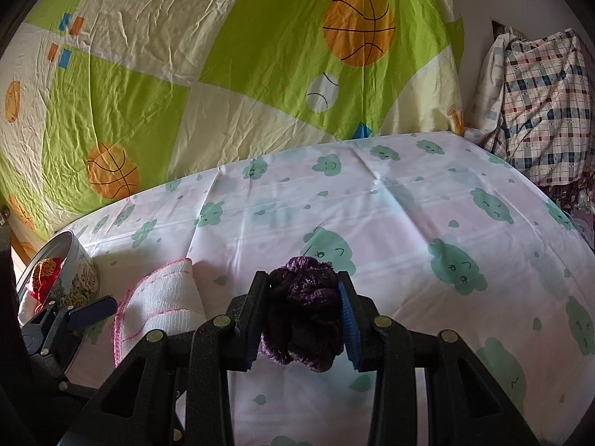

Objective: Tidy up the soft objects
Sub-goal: 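Grasp and lift the pink-edged white cloth with the left gripper while the right holds the scrunchie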

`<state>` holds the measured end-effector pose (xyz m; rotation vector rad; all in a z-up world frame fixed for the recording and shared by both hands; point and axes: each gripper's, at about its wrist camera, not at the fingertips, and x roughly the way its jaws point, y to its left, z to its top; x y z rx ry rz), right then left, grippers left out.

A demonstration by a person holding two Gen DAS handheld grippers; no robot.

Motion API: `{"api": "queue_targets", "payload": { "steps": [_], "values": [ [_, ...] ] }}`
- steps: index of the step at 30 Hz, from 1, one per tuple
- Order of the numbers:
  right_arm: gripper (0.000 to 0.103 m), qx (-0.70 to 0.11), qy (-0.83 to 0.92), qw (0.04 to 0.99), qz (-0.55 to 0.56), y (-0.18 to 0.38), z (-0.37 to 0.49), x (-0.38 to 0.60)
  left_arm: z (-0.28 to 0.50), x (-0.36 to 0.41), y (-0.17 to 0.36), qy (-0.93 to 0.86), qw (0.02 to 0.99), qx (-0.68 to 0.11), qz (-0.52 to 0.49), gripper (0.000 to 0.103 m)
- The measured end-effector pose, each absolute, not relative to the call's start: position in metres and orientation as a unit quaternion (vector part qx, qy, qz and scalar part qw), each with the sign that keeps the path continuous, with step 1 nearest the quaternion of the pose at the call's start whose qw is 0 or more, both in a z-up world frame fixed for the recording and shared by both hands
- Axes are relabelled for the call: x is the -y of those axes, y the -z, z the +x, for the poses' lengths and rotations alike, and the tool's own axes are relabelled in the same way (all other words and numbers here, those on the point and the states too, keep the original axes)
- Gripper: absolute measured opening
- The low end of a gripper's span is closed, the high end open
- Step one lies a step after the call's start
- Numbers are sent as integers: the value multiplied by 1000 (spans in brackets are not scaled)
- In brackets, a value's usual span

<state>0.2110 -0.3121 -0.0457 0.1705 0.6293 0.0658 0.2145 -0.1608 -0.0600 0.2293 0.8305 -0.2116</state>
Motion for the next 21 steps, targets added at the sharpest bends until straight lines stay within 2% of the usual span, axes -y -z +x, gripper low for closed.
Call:
{"api": "queue_targets", "payload": {
  "steps": [6, 8, 11, 12, 14, 16, 17, 19, 21],
  "values": [
    [39, -313, -38, 946, 77, 47, 212, 309, 222, 160, 66, 103, 893, -425, 104, 102],
    [39, -312, -40, 946, 77, 46, 212, 309, 223, 157, 68, 103, 892, -431, 93, 98],
    [39, -312, -42, 946, 76, 46, 212, 308, 222, 152, 67, 97, 895, -427, 81, 84],
    [39, -312, -43, 946, 76, 46, 212, 308, 222, 148, 66, 93, 898, -424, 72, 74],
    [39, -309, -44, 947, 77, 46, 211, 308, 222, 140, 65, 94, 901, -420, 51, 64],
    [39, -307, -45, 948, 76, 45, 210, 308, 222, 134, 64, 91, 903, -417, 38, 47],
    [39, -306, -45, 948, 76, 45, 211, 307, 221, 132, 63, 90, 904, -415, 34, 42],
    [39, -305, -45, 948, 74, 44, 210, 307, 220, 127, 61, 91, 906, -412, 25, 26],
    [39, -302, -46, 949, 75, 44, 209, 307, 219, 123, 60, 93, 908, -409, 15, 23]
  ]
}}
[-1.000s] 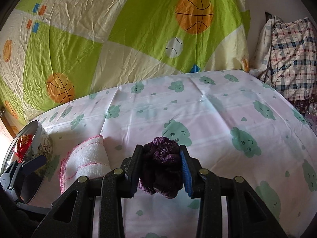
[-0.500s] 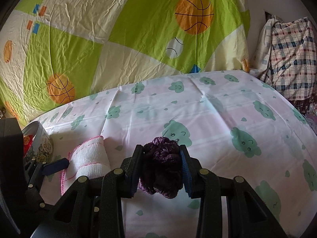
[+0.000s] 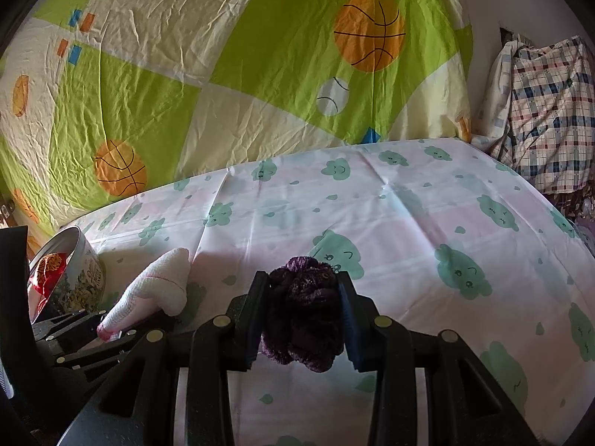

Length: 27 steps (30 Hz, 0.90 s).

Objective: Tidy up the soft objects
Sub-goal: 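Grasp and lift the pink-edged white cloth with the left gripper while the right holds the scrunchie, then carry the cloth toward the tin with the left gripper while the right holds the scrunchie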

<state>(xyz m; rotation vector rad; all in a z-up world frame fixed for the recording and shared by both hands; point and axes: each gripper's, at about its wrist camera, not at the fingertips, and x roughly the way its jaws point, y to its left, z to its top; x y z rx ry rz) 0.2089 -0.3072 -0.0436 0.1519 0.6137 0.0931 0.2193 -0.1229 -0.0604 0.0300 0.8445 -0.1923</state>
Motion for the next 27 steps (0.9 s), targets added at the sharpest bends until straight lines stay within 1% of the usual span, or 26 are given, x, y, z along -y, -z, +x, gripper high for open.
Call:
{"api": "queue_targets", "payload": {
  "steps": [3, 12, 20, 27],
  "values": [
    [39, -294, -47, 952, 75, 42, 206, 308, 216, 118, 58, 95, 911, -401, 3, 20],
    [39, -256, -51, 963, 64, 35, 194, 304, 198, 110, 44, 83, 934, -346, -8, 20],
    [39, -220, -58, 972, 55, 27, 182, 302, 180, 110, 31, 60, 956, -287, 9, 20],
    [39, -199, -60, 977, 53, 24, 175, 301, 166, 106, 24, 43, 967, -253, 10, 20]
  ]
}}
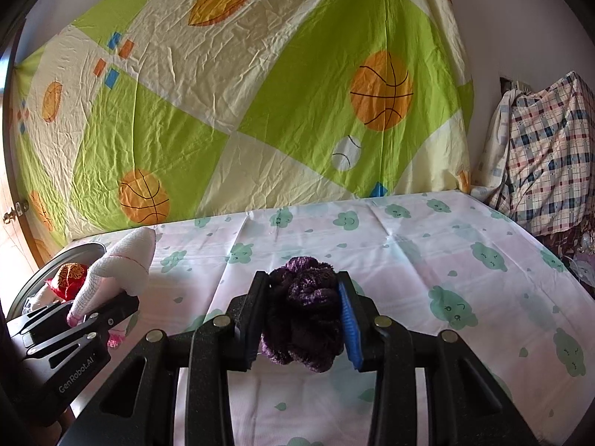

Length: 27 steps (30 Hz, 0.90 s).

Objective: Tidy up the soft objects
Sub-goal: 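Carry the cloth toward the tin with the left gripper while the right holds the scrunchie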

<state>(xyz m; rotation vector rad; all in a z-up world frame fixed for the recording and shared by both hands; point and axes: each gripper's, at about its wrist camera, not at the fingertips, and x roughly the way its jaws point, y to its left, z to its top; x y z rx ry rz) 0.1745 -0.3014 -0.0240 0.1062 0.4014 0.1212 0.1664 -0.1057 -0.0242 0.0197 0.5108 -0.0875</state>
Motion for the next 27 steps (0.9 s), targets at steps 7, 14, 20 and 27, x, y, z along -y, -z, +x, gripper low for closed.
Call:
{"api": "queue_targets", "payload": {
  "steps": [7, 14, 20, 27],
  "values": [
    [39, -166, -56, 984, 34, 20, 162, 295, 154, 98, 19, 30, 973, -229, -2, 20],
    [39, -139, -72, 987, 25, 16, 151, 287, 142, 93, 16, 20, 977, -211, 0, 20],
    [39, -128, -89, 988, 11, 15, 144, 278, 135, 87, 15, 16, 979, -204, -4, 20],
    [39, -125, -94, 988, 4, 16, 141, 272, 128, 80, 13, 14, 980, -198, -4, 20]
  ]
}}
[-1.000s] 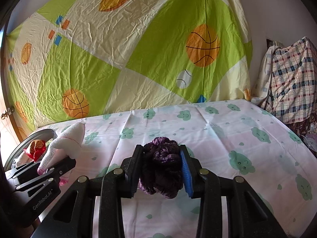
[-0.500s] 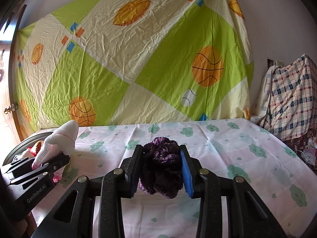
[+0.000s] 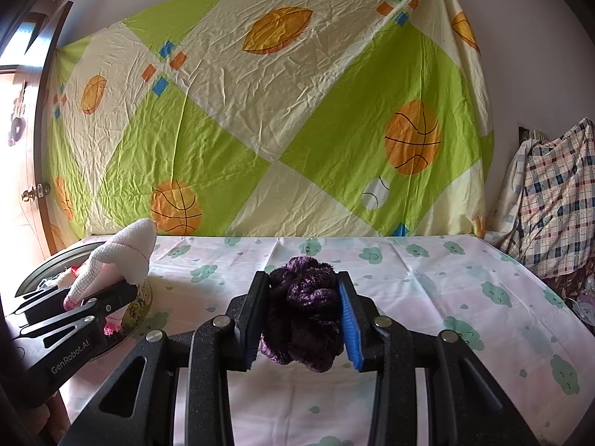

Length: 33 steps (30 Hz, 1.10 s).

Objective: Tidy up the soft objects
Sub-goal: 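Carry the cloth toward the tin with the left gripper while the right holds the scrunchie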

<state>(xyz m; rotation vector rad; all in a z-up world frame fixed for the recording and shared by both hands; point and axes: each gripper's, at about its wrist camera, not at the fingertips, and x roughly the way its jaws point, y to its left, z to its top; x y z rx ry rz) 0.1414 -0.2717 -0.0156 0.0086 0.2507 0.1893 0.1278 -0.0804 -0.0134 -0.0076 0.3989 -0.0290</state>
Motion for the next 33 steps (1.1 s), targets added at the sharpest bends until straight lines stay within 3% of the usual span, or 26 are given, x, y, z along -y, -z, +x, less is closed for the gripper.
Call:
{"api": "queue_targets", "payload": {
  "steps": [33],
  "values": [
    [39, -122, -128, 984, -2, 16, 127, 235, 103, 49, 9, -8, 984, -175, -20, 20]
  ]
}}
